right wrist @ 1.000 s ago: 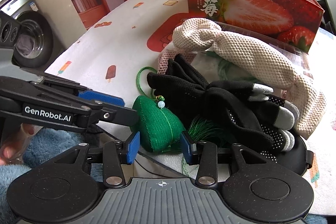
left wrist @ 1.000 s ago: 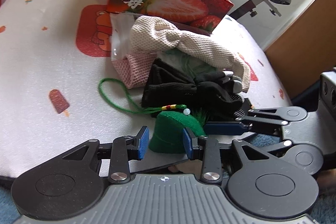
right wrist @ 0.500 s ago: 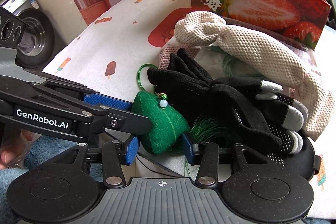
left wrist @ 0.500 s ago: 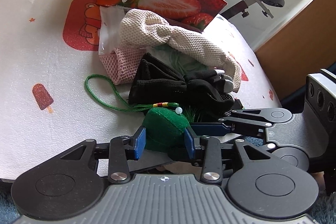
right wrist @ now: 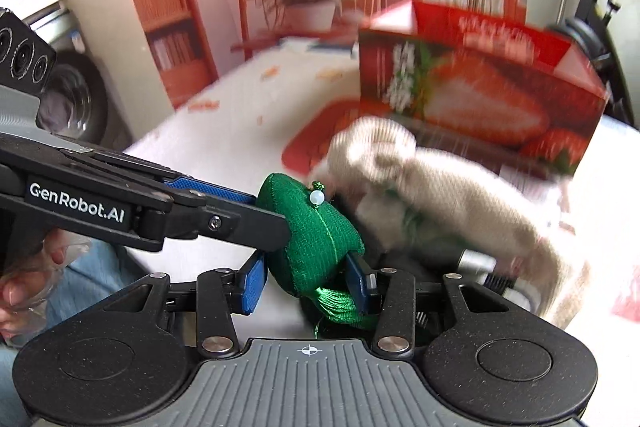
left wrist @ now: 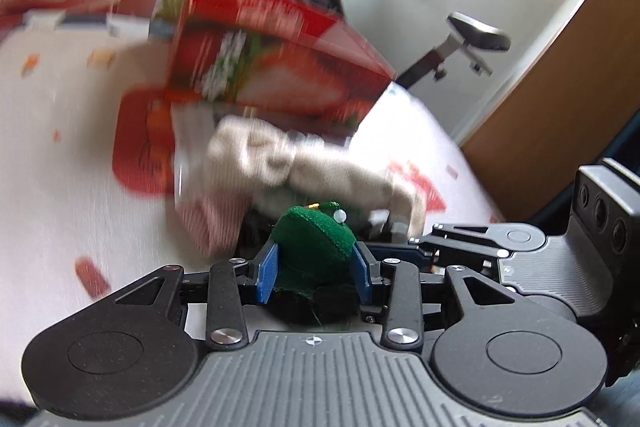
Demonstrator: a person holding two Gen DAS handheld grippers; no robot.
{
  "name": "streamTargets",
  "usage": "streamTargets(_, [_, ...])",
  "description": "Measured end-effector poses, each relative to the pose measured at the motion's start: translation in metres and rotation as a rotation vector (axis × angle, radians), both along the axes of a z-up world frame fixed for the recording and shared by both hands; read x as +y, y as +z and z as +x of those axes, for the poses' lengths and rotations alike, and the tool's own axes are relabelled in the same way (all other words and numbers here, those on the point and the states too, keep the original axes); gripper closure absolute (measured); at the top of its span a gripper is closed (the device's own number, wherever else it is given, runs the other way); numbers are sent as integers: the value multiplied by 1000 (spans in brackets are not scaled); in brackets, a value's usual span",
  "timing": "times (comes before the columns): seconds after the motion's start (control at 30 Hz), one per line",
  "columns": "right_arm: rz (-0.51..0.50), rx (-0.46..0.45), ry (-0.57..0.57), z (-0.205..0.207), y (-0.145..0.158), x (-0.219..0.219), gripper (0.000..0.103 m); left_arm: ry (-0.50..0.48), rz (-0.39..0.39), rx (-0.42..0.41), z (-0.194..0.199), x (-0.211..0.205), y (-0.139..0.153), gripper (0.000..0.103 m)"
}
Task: Organize soft objects
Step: 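Lift the green sachet with the right tool and release it into the red box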
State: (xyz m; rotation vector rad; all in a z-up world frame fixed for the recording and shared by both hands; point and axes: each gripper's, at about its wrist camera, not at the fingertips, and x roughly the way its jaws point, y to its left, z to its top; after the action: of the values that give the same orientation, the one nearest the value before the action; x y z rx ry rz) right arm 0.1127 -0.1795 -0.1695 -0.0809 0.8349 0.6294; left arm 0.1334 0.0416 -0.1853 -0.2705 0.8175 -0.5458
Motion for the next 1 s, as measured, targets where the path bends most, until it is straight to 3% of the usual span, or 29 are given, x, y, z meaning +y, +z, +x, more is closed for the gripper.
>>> streamTargets(0.47, [30,-259,-41,63,88,-10,64,31,10,-249,53,-28,103,62])
streamTargets(0.83, [-14,-469,-36,146,148,-7,64,97,-44,-358,127,-35,151,62])
streamTargets(1.0, [-34,-541,-21,184,160,0,64,128,-32,-417,154,-38,167,62])
